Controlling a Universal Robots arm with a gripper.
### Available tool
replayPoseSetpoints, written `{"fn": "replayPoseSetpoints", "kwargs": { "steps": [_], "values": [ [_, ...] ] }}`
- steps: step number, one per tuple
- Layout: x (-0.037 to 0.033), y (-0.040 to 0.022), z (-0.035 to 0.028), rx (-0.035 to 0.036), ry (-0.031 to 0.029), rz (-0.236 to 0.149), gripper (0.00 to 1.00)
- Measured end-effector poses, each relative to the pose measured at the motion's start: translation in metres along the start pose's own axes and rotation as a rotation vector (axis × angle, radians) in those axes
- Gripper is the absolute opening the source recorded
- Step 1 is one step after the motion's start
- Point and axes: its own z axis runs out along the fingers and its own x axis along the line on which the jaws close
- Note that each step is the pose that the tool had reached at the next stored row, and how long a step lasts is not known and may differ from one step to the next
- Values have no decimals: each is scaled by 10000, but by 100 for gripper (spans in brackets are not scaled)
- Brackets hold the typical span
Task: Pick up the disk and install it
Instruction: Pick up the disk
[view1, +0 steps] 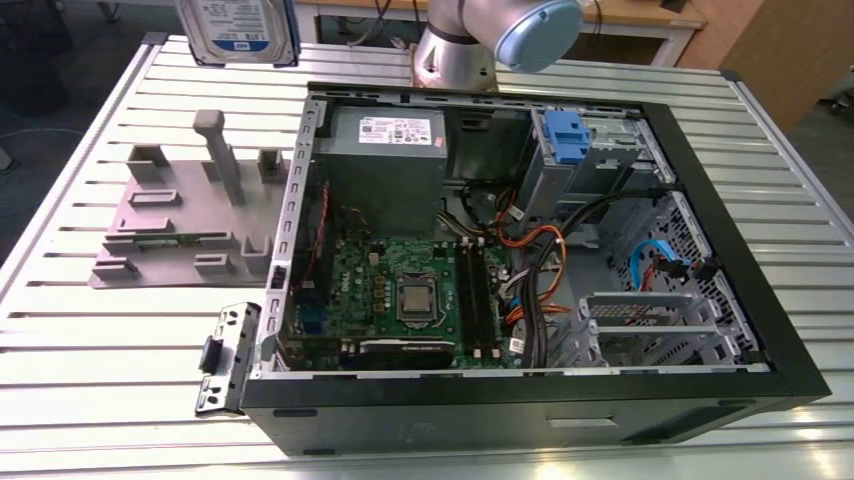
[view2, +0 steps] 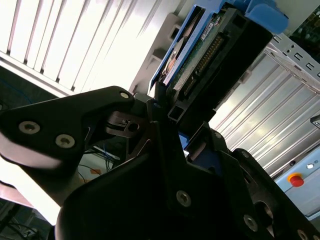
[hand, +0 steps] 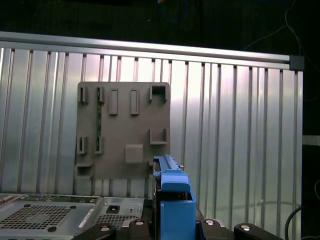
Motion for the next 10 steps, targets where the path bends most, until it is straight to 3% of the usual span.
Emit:
{"fn": "replayPoseSetpoints", "kwargs": {
  "steps": [10],
  "values": [
    [2, -49, -2, 0, 0, 0, 36]
  ]
}}
